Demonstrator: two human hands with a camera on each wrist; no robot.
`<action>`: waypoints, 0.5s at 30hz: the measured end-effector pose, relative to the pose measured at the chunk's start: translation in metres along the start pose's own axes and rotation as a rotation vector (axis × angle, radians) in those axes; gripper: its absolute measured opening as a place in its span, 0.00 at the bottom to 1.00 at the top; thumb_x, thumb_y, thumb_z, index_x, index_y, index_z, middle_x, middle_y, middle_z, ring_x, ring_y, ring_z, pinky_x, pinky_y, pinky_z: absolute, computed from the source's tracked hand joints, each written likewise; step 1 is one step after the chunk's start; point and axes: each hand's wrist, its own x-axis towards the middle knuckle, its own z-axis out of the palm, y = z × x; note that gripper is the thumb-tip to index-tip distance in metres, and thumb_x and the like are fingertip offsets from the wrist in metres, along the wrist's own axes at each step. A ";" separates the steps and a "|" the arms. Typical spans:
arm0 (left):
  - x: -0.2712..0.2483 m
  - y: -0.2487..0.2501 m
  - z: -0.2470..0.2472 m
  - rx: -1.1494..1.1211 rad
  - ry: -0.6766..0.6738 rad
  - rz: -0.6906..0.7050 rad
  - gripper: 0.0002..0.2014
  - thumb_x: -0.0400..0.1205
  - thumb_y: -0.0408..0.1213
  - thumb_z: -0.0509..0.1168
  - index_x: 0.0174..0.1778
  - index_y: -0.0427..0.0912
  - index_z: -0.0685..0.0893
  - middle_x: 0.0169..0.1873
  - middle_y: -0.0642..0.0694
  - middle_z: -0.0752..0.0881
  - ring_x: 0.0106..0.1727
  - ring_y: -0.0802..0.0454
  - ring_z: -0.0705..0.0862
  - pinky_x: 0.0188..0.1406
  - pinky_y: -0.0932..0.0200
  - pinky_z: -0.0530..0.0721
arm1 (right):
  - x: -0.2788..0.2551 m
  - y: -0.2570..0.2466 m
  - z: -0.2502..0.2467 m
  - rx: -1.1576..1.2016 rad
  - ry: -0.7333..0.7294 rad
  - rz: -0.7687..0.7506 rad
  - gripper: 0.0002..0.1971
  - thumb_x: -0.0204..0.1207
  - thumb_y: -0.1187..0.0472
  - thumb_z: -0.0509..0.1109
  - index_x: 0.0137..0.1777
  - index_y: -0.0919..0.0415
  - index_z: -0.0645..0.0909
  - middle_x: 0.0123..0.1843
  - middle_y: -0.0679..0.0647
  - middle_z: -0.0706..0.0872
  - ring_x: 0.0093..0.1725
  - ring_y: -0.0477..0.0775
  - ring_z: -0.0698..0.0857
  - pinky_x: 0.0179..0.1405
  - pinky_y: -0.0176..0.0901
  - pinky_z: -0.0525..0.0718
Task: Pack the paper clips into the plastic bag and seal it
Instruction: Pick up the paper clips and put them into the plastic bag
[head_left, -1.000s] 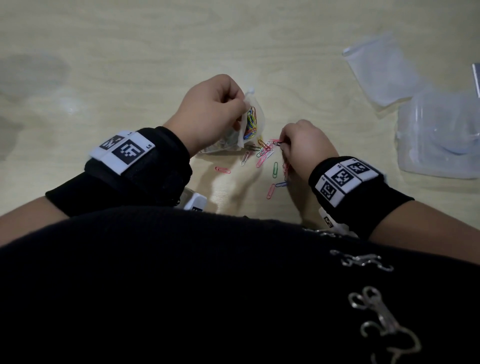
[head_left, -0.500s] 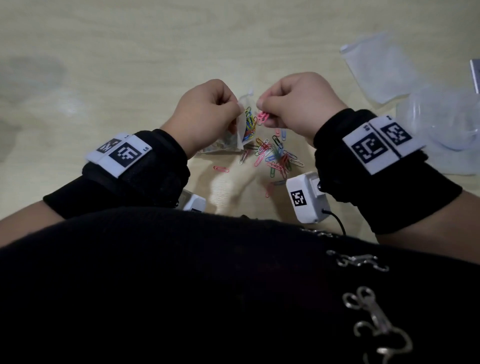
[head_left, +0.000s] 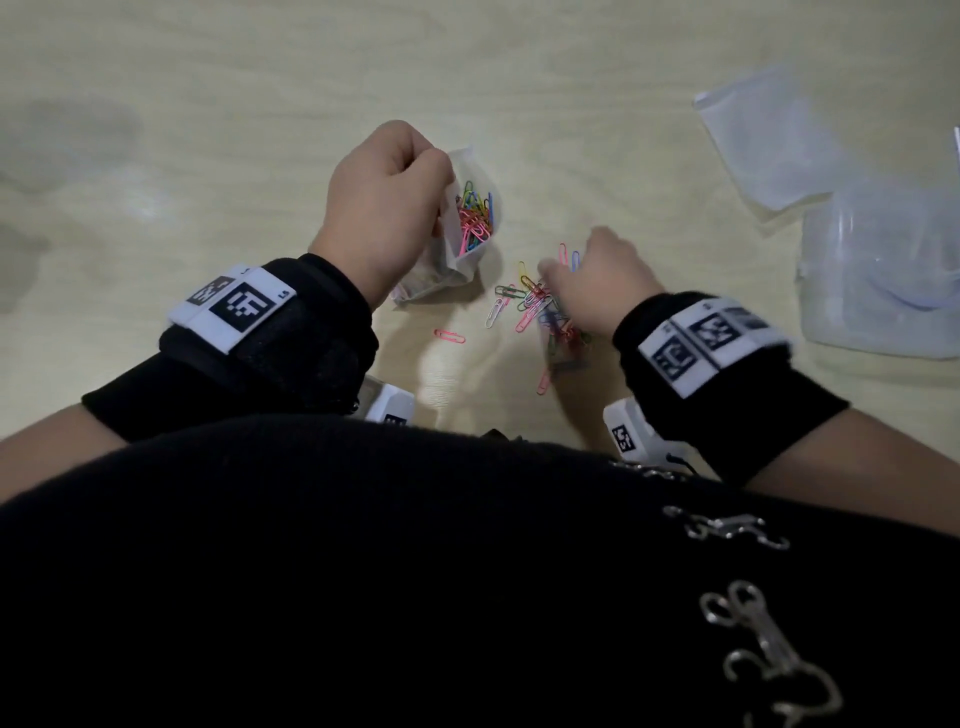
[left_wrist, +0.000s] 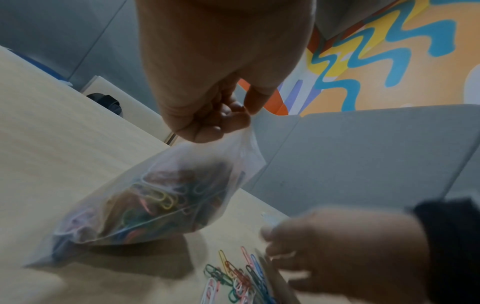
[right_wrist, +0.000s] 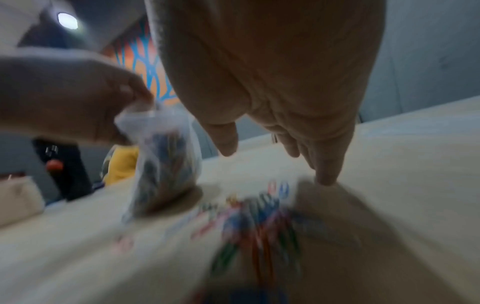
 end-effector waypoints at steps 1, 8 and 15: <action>0.000 0.001 -0.001 -0.007 0.016 0.001 0.06 0.70 0.38 0.61 0.28 0.48 0.73 0.22 0.53 0.77 0.26 0.53 0.75 0.31 0.58 0.74 | -0.002 0.000 0.012 -0.036 -0.016 -0.032 0.36 0.78 0.43 0.64 0.76 0.69 0.62 0.77 0.67 0.66 0.77 0.64 0.67 0.73 0.49 0.67; 0.000 0.001 -0.006 -0.041 0.050 -0.001 0.05 0.70 0.38 0.60 0.28 0.47 0.73 0.25 0.49 0.76 0.26 0.52 0.74 0.27 0.62 0.73 | -0.016 -0.014 0.053 -0.454 -0.161 -0.476 0.39 0.79 0.46 0.64 0.84 0.61 0.51 0.86 0.57 0.51 0.84 0.63 0.50 0.83 0.50 0.50; 0.001 -0.001 -0.011 -0.062 0.043 0.004 0.05 0.70 0.37 0.60 0.29 0.46 0.73 0.25 0.48 0.77 0.25 0.54 0.74 0.26 0.63 0.73 | -0.010 0.015 0.031 -0.530 -0.031 -0.705 0.23 0.78 0.56 0.48 0.57 0.65 0.81 0.56 0.64 0.83 0.51 0.70 0.80 0.46 0.59 0.84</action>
